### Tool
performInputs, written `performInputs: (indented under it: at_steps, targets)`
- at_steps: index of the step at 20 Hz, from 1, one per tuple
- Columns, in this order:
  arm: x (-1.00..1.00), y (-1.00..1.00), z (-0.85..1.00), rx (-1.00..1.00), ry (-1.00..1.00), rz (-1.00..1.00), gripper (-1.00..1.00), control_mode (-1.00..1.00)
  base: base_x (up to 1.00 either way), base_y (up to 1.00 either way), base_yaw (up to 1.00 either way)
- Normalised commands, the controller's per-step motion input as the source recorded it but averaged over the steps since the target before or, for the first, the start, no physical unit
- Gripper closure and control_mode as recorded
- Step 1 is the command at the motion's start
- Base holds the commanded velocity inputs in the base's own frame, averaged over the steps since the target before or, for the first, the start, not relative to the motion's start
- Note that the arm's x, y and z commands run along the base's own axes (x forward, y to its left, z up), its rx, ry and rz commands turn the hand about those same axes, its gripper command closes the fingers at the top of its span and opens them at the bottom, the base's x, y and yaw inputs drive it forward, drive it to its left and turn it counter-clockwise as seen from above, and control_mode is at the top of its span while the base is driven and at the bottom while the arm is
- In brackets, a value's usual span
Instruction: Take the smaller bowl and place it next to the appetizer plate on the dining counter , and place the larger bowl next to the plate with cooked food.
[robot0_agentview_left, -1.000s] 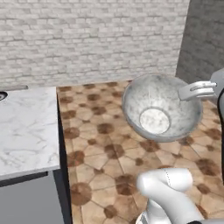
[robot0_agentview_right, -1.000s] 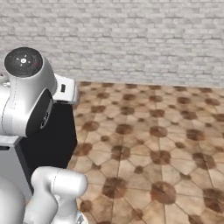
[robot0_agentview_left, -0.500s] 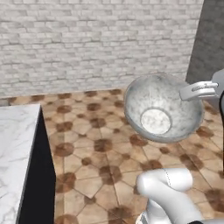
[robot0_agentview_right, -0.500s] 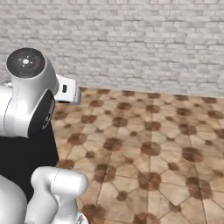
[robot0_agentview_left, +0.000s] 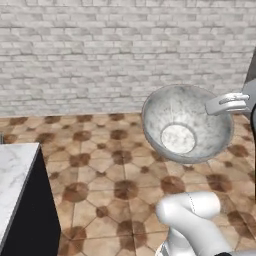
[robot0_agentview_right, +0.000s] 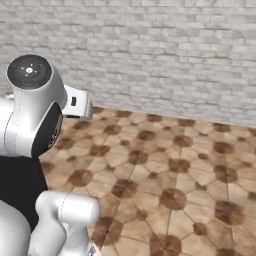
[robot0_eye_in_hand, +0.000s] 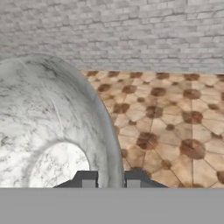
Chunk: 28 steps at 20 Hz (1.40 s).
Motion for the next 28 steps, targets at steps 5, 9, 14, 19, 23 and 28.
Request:
performInputs:
  at_steps: [5, 9, 14, 19, 23, 28]
  targets:
    - [0.0, 0.0, 0.0, 0.0, 0.0, 0.0, 1.0, 1.0, 1.0, -0.3, 0.34]
    - [0.0, 0.0, 0.0, 0.0, 0.0, 0.0, 1.0, 1.0, 1.0, -0.25, 0.45]
    - [0.0, 0.0, 0.0, 0.0, 0.0, 0.0, 1.0, 1.0, 1.0, -0.34, 0.51]
    - [0.0, 0.0, 0.0, 0.0, 0.0, 0.0, 1.0, 1.0, 1.0, -0.33, 0.54]
    - [0.0, 0.0, 0.0, 0.0, 0.0, 0.0, 1.0, 1.0, 1.0, -0.31, 0.57]
    - [0.0, 0.0, 0.0, 0.0, 0.0, 0.0, 1.0, 1.0, 1.0, -0.35, 0.6]
